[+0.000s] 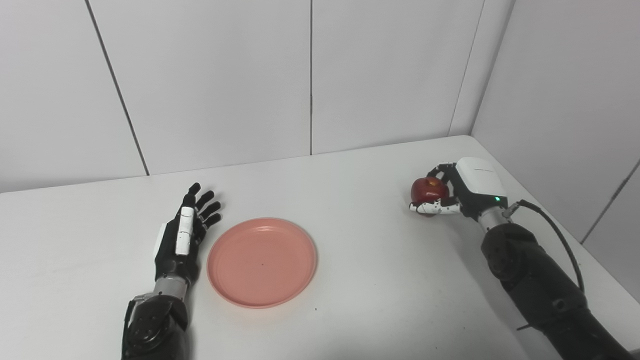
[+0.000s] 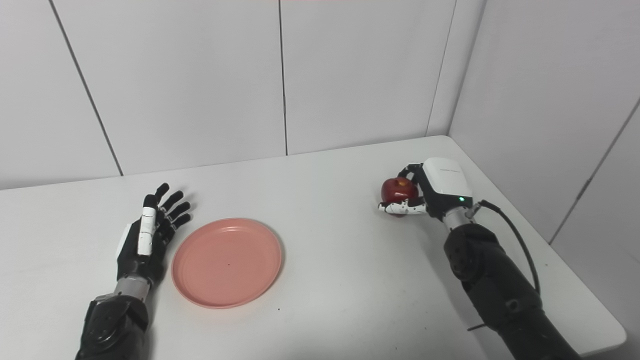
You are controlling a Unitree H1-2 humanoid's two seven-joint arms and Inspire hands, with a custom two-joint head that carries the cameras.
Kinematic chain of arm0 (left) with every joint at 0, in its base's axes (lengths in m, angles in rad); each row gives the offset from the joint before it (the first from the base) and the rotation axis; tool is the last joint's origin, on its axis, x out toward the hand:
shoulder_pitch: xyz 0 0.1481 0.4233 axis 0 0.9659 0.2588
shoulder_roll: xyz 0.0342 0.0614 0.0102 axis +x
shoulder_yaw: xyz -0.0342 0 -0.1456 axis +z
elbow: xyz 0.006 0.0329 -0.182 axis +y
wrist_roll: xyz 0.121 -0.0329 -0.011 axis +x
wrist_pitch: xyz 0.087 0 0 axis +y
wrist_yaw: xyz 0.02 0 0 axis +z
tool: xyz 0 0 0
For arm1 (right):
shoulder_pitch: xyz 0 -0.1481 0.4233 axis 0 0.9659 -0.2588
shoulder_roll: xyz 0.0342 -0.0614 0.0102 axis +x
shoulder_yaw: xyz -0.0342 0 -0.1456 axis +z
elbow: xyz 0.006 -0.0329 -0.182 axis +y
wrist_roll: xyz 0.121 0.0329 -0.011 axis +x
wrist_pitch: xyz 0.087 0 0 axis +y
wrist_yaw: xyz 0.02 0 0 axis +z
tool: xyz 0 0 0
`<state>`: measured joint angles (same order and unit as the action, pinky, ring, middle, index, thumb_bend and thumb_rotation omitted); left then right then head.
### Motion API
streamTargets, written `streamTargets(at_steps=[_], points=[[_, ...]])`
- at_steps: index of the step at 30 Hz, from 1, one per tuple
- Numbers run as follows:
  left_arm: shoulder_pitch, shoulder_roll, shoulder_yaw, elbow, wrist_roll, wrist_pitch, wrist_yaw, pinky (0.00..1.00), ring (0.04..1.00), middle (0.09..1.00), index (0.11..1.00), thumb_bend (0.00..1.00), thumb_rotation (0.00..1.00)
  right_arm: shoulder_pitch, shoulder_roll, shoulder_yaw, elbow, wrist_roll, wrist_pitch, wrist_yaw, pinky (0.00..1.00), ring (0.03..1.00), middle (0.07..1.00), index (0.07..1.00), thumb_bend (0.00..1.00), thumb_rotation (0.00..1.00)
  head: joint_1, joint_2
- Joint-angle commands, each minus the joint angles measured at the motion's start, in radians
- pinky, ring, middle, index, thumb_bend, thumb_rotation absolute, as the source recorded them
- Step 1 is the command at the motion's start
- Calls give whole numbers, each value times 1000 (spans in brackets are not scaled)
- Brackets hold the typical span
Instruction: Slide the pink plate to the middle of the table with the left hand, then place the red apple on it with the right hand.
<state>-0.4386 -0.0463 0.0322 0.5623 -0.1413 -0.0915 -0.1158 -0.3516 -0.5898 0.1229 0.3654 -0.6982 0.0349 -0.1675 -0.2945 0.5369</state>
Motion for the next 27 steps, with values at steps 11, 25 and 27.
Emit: streamTargets(at_steps=[11, 25, 27], points=[[39, -7, -7, 39, 14, 54, 19, 830, 835, 881, 913, 905, 885, -76, -28, 5, -178, -16, -70, 10, 125, 184, 282, 492, 504, 190, 7, 2], [42, -28, -14, 40, 24, 41, 28, 828, 838, 879, 911, 876, 881, -116, 48, 103, -342, -82, -98, 92, 149, 212, 317, 490, 499, 184, 91, -11], [43, -34, -18, 43, 27, 33, 32, 831, 840, 882, 911, 876, 880, -123, 70, 120, -352, -83, -110, 102, 153, 213, 316, 490, 500, 181, 115, -12]])
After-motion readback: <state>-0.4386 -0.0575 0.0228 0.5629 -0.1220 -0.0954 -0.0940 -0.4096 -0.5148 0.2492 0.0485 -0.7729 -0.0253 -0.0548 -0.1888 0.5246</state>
